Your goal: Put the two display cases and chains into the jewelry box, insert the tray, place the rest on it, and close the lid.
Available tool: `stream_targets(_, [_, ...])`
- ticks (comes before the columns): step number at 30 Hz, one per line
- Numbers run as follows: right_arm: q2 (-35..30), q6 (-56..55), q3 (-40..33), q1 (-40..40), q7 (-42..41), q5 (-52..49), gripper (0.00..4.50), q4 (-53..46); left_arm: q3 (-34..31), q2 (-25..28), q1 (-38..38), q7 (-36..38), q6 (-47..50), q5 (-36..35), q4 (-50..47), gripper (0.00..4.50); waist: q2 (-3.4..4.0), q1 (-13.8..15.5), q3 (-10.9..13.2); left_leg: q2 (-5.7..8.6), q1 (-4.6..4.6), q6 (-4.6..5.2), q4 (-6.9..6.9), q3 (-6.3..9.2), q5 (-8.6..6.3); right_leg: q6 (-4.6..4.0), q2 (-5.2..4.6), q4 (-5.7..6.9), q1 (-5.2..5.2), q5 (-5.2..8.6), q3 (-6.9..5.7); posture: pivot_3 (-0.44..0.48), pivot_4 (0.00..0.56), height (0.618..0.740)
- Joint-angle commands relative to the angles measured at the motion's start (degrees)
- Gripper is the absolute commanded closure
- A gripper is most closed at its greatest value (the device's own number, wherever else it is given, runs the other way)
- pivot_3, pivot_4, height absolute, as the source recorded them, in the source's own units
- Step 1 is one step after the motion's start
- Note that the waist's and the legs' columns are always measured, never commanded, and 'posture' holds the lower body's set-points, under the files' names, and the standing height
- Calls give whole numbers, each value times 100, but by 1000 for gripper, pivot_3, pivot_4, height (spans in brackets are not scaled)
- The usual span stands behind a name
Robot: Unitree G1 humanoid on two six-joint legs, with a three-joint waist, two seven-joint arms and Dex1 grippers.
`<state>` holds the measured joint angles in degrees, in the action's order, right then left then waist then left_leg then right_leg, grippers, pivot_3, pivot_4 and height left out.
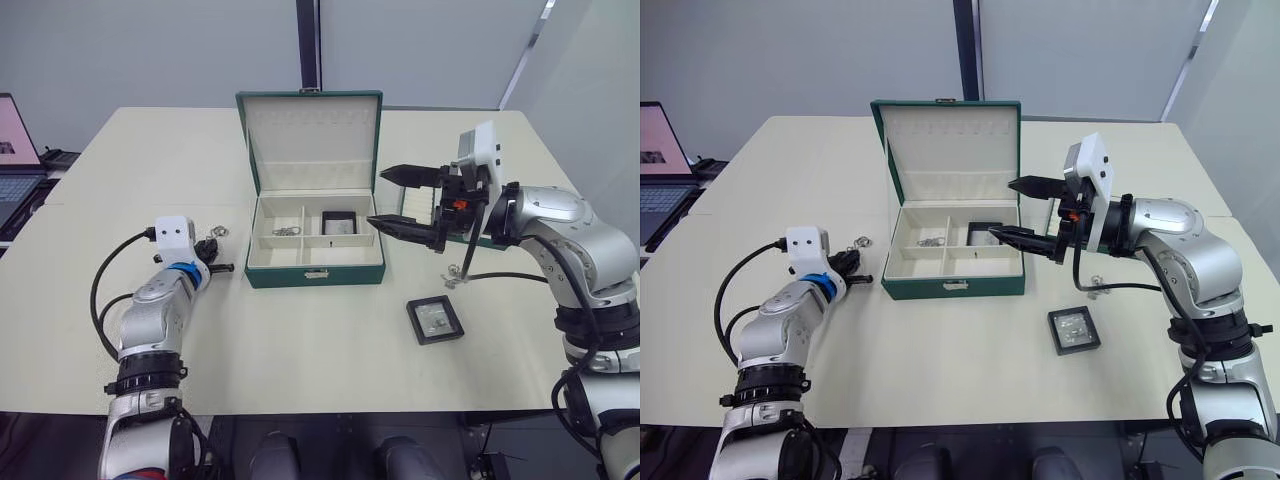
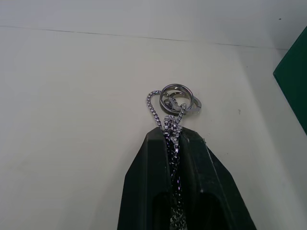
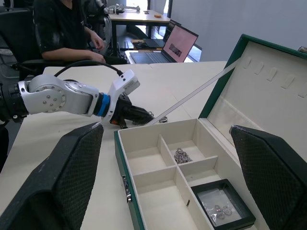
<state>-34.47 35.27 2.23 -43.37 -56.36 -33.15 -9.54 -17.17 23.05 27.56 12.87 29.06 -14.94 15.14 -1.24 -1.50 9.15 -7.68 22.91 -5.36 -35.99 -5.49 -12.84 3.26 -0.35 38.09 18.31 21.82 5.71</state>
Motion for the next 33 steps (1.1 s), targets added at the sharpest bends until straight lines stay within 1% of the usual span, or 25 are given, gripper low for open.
stream_targets(1, [28, -152, -113, -134, -75, -20, 0, -7, -137, 97, 59, -118, 215, -128, -782, 4489, -2, 0, 1, 0, 0, 0, 0, 1, 0, 0, 0, 0, 0, 0, 0, 0, 150, 740])
stream_targets(7, [75, -223, -97, -204, -156, 32, 0, 101, -246, 275, 184, -237, 936, -341, -1800, 4489, -3, -2, 2, 0, 0, 0, 1, 1, 0, 0, 0, -2, 0, 0, 2, 0, 150, 740])
stream_targets(13, [74, -237, -133, -274, -200, -1, 0, 165, -185, 518, 338, -224, 1419, -384, -2282, 4489, -3, -3, 2, 0, -1, 0, 1, 0, 0, 0, 0, -2, 0, 0, 3, 0, 150, 740])
stream_targets(18, [93, -166, -244, -360, -182, -143, 0, 141, -105, 850, 643, 17, 1760, -452, -2541, 4489, -7, -2, 6, 0, 0, 0, 2, 1, 0, 0, 0, -2, 1, 0, 1, 0, 150, 740])
stream_targets(23, [44, -137, -332, -331, -196, -221, 0, 74, 91, 1531, 869, 691, 1845, -517, -2505, 4489, -6, -8, 7, 0, -1, 0, 4, -1, 0, 0, 0, -6, 2, 0, 3, 0, 150, 740])
stream_targets(27, [-107, -116, -420, -225, -229, -311, 0, -13, 278, 2177, 1097, 1555, 1876, -713, -2409, 4489, -7, -5, 12, 0, 1, 0, 6, -2, 0, 0, 1, -6, 8, 0, 3, 0, 150, 740])
stream_targets(29, [-173, -105, -450, -182, -246, -350, 0, -48, 331, 2376, 1182, 1854, 1854, -785, -2330, 4489, -7, -3, 12, 0, 4, 0, 7, -3, 0, 0, 0, -6, 10, 0, 3, 0, 150, 740])
stream_targets(33, [-308, -6, -621, -71, -240, -487, 0, -195, 441, 2755, 1550, 3014, 1630, -1159, -1909, 4489, -7, -1, 12, 0, 4, 0, 7, -3, 0, 0, 1, -4, 12, 0, 1, 0, 150, 740])
